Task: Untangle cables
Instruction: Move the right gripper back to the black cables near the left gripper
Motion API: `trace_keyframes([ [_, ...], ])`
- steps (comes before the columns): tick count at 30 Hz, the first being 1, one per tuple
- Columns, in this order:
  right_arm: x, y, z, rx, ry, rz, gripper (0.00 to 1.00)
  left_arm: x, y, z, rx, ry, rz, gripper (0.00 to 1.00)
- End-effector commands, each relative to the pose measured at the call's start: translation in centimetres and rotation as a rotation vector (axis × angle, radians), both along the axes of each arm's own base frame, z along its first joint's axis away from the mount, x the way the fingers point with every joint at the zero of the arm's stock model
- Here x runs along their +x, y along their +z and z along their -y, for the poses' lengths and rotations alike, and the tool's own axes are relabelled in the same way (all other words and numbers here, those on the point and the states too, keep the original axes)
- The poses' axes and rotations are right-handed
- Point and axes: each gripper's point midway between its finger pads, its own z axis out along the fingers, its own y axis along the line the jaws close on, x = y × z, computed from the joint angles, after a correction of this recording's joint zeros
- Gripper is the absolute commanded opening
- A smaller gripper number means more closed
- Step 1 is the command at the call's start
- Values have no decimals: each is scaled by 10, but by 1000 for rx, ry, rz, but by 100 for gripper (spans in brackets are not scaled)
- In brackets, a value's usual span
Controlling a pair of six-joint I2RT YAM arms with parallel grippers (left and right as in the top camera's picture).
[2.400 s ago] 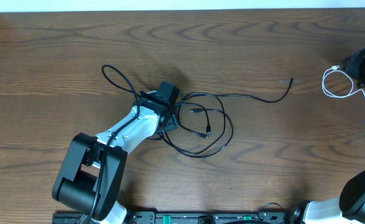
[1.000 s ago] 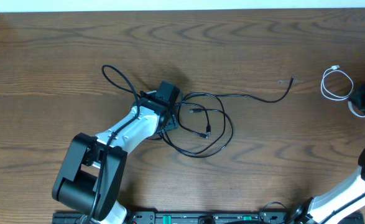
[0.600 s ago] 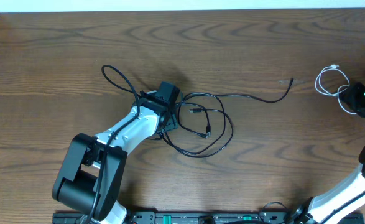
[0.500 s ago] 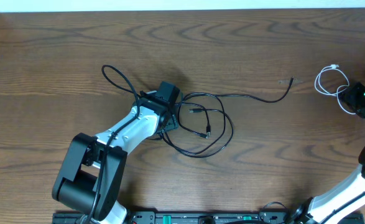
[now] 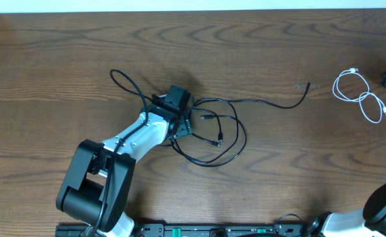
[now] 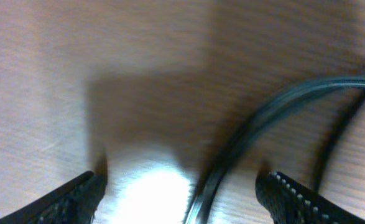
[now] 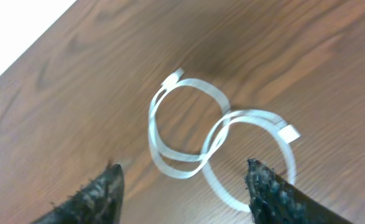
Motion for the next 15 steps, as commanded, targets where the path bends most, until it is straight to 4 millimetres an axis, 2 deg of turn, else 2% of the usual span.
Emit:
trace_keyframes([
  [1, 8, -7, -51, 102, 124, -20, 64, -22, -17, 37, -176, -213, -102, 86],
  [4, 4, -20, -90, 157, 204, -95, 65, -28, -11, 64, -281, -357, -99, 86],
  [9, -9, -37, -150, 188, 354, -221, 69, -44, -5, 95, -348, -559, -92, 86],
  [10, -12, -39, -160, 190, 382, -242, 72, -46, -5, 99, -346, -580, -90, 86],
  [11, -21, -43, -180, 197, 436, -288, 77, -49, -5, 104, -345, -604, -84, 86],
  [15, -45, -51, -221, 198, 557, -392, 84, -49, -4, 108, -344, -618, -73, 86],
])
